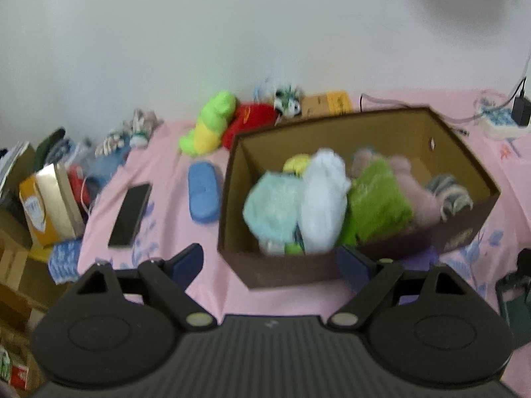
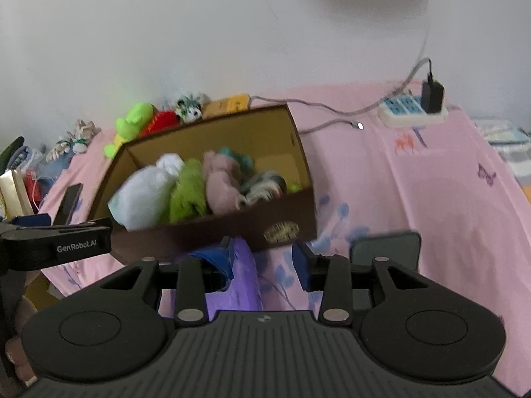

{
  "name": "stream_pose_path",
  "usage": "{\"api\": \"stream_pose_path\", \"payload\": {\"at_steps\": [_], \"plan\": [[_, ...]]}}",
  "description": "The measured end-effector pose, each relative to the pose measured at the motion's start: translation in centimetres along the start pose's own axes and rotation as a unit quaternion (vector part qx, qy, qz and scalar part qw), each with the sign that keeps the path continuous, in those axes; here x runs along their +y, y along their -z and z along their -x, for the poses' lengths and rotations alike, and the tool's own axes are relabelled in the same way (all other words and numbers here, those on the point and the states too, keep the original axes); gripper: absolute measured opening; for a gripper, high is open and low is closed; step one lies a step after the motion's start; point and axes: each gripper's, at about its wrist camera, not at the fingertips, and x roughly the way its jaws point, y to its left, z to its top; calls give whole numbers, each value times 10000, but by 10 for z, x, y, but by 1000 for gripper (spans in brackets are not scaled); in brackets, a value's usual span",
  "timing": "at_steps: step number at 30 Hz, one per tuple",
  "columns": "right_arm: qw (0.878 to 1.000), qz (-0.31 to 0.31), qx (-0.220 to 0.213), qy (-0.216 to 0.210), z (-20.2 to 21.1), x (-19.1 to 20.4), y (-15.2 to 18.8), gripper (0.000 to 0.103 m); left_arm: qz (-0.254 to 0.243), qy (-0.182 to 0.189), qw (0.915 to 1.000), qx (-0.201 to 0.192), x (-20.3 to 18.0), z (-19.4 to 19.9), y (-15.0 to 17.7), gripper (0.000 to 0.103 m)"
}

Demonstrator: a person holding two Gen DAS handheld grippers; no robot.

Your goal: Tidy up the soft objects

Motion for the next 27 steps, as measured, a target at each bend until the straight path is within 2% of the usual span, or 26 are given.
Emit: {"api": "stream_pose_path", "payload": {"at_steps": [3, 11, 27], "plan": [[9999, -26, -77, -136, 3, 6, -15, 23, 102, 110, 9999, -64, 10, 2, -15, 88], [9995, -14, -224, -220, 2, 20, -32, 24, 268, 62, 9992, -297, 23, 9, -34, 88], [9985, 244, -241, -437, -25, 27, -34, 25, 581, 259, 9980, -34, 22, -17, -31, 88]]}}
